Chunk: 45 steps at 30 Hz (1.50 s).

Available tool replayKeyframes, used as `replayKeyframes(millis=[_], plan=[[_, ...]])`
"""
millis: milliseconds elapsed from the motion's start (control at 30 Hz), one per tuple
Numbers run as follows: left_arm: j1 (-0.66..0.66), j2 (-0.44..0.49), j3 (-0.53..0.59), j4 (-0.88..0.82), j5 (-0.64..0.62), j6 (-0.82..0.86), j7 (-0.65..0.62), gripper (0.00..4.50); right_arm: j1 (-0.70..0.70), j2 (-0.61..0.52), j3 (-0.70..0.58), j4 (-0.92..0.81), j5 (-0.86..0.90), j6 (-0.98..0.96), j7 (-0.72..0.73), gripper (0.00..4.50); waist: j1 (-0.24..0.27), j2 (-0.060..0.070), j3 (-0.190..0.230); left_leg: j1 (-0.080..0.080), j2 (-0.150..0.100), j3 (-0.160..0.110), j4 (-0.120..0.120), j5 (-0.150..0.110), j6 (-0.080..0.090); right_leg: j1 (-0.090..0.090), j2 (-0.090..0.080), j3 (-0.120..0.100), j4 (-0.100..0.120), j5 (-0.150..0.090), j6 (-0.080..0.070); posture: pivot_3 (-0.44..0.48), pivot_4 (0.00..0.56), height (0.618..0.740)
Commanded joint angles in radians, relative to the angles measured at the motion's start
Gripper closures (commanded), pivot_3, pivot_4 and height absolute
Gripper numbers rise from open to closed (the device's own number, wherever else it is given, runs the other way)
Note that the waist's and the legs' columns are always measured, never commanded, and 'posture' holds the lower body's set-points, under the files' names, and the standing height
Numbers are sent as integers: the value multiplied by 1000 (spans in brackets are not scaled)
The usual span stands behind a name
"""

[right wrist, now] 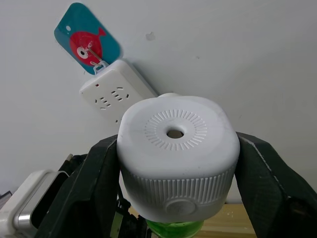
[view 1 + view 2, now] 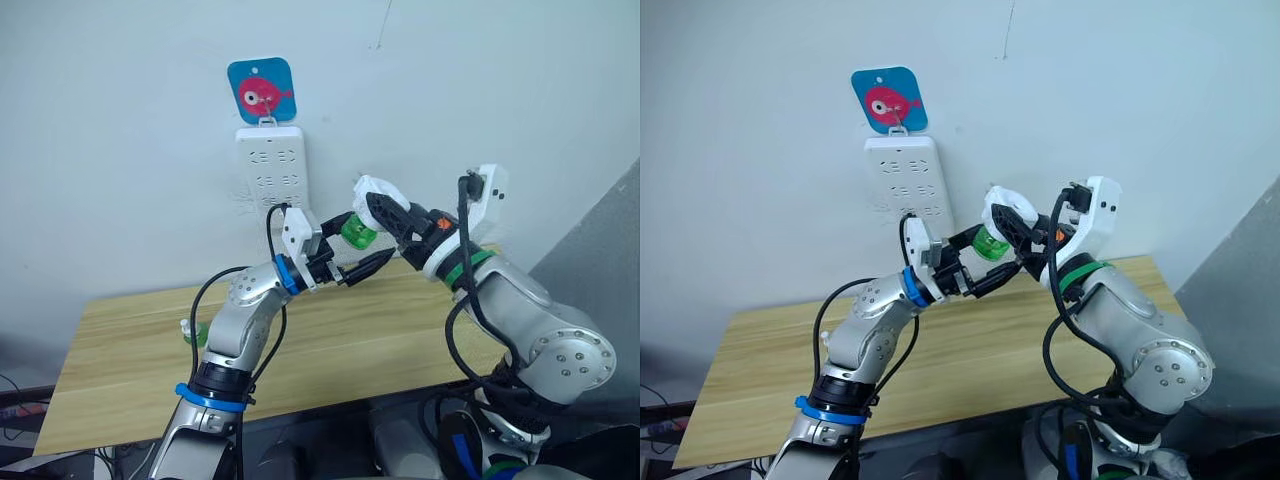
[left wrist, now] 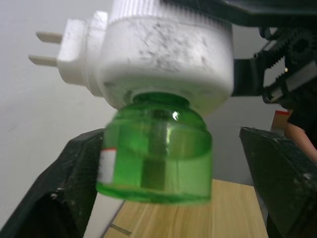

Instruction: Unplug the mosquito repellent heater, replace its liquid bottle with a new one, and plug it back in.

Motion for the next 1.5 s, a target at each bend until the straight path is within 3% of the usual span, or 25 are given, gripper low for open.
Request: replayKeyframes(millis=[33,133,500,533,633,800,900,1000,1067,1167,1233,1300,1500], plan=[[-23,4,29,-7,-12,-10,7,1257,5,-30,34,-13,65,-66,-30,1584,0,0,0,0,0,0,0,0,0,0,1,0,0,0,0,-257,107,740],[-17,12,41,-11,-11,-14,4,2190,17,-68,57,-4,100,-108,-58,1584,0,0,0,0,0,0,0,0,0,0,2,0,0,0,0,-256,106,740],[-2,34,25,-19,15,-43,-15,2201,64,-215,153,24,241,-267,-149,1584,1,0,0,0,1,0,0,0,0,0,3,1,-1,0,0,-253,109,740],[-5,39,25,-14,20,-50,-21,2201,69,-233,160,22,253,-282,-150,851,1,0,0,0,1,0,0,0,0,0,3,1,-1,0,0,-254,109,740],[-17,57,20,4,31,-69,-41,2201,85,-285,167,25,311,-333,-169,0,2,0,0,0,1,0,0,0,0,0,3,2,-1,0,0,-254,109,740],[-37,95,4,46,67,-104,-82,2201,119,-427,165,36,514,-414,-159,0,3,0,0,0,1,1,0,0,0,0,4,2,-1,0,1,-254,113,740],[-53,141,-4,81,103,-135,-124,2201,173,-609,117,72,624,-396,-59,0,6,-1,0,-1,1,1,0,0,0,0,4,2,-2,-1,2,-251,117,740],[-62,200,-18,116,138,-191,-194,2201,217,-833,100,114,562,-303,149,0,15,0,3,-1,0,1,0,0,0,1,4,2,-3,-3,5,-235,125,740],[-68,238,-28,141,159,-229,-241,2201,234,-970,142,124,385,-278,318,0,19,0,4,0,1,3,0,0,1,1,5,4,-3,-3,5,-225,133,740],[-78,278,-28,168,175,-253,-278,2201,247,-1095,248,174,17,-415,555,0,30,-2,6,1,2,5,0,0,1,1,10,6,-5,-3,5,-200,148,740],[-78,294,-29,179,185,-273,-292,2201,239,-1145,331,224,-185,-528,704,0,35,-3,9,2,3,6,0,0,1,0,11,6,-5,-3,5,-193,152,740],[-72,301,-28,175,184,-272,-298,2201,233,-1144,364,249,-278,-593,805,0,40,-3,12,2,6,7,0,0,1,0,11,8,-5,-3,6,-183,161,740],[-37,330,-41,138,194,-317,-341,2201,173,-1083,294,305,133,-310,952,0,66,-8,28,2,7,9,0,0,1,0,11,15,-5,0,1,-166,188,740]])
